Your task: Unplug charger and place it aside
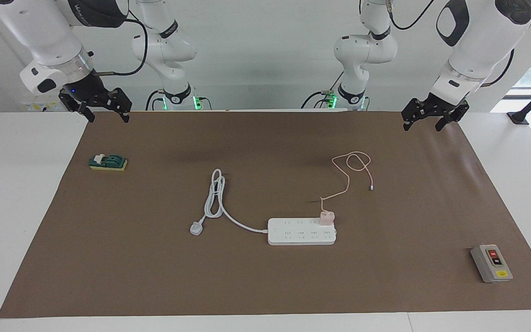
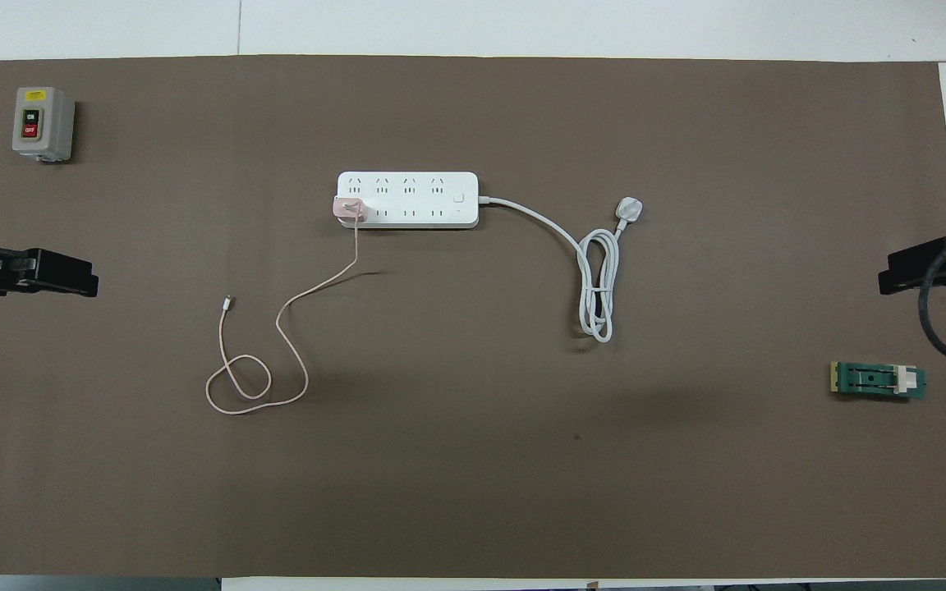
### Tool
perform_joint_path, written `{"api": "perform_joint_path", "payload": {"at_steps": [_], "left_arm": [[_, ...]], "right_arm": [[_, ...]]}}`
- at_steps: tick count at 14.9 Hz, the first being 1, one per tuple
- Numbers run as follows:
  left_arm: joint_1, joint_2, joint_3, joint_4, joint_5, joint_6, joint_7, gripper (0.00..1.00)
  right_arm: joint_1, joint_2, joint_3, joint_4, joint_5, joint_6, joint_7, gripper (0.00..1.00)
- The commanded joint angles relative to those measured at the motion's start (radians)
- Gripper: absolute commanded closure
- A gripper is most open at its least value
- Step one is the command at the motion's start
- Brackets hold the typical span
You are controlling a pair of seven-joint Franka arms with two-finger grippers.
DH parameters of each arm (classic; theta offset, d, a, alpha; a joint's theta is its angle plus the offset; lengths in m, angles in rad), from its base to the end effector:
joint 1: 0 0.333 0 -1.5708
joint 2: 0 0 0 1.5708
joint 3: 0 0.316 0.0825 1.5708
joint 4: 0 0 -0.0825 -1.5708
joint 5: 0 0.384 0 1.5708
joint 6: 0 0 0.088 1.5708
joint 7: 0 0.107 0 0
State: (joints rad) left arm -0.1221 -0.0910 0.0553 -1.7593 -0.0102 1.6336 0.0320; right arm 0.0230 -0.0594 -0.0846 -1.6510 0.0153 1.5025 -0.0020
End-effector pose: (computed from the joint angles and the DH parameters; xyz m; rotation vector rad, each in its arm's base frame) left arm 0.5268 -0.0351 0.5899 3.1228 -0.1536 -0.0549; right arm 0.5264 -0.0321 0.6133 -3.1140 0.0917 0.1381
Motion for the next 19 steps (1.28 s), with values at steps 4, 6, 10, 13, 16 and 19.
{"api": "perform_joint_path", "payload": {"at_steps": [4, 6, 10, 13, 16, 19], "left_arm": [[0.004, 0.007, -0.002, 0.008, -0.005, -0.003, -0.009, 0.0], [0.001, 0.004, -0.002, 0.006, -0.005, -0.011, -0.009, 0.0], [0.001, -0.001, -0.002, 0.006, -0.005, -0.015, -0.007, 0.0], [-0.004, -0.001, -0.002, 0.001, -0.004, -0.015, -0.014, 0.0], [-0.004, -0.001, -0.002, -0.002, -0.004, 0.003, -0.07, 0.0], [-0.004, -0.001, -0.002, -0.002, -0.004, 0.028, -0.168, 0.0]], "right_arm": [[-0.005, 0.0, 0.003, 0.007, 0.005, -0.015, -0.018, 0.0], [-0.008, 0.0, 0.003, 0.005, 0.005, -0.008, -0.02, 0.0], [0.0, -0.005, 0.005, -0.012, -0.001, 0.019, -0.071, 0.0], [0.053, -0.028, 0.014, -0.021, -0.006, -0.012, -0.104, 0.0], [0.071, -0.03, 0.014, -0.044, -0.018, 0.036, 0.104, 0.0], [0.078, -0.005, 0.014, -0.044, 0.026, 0.056, 0.288, 0.0]]}}
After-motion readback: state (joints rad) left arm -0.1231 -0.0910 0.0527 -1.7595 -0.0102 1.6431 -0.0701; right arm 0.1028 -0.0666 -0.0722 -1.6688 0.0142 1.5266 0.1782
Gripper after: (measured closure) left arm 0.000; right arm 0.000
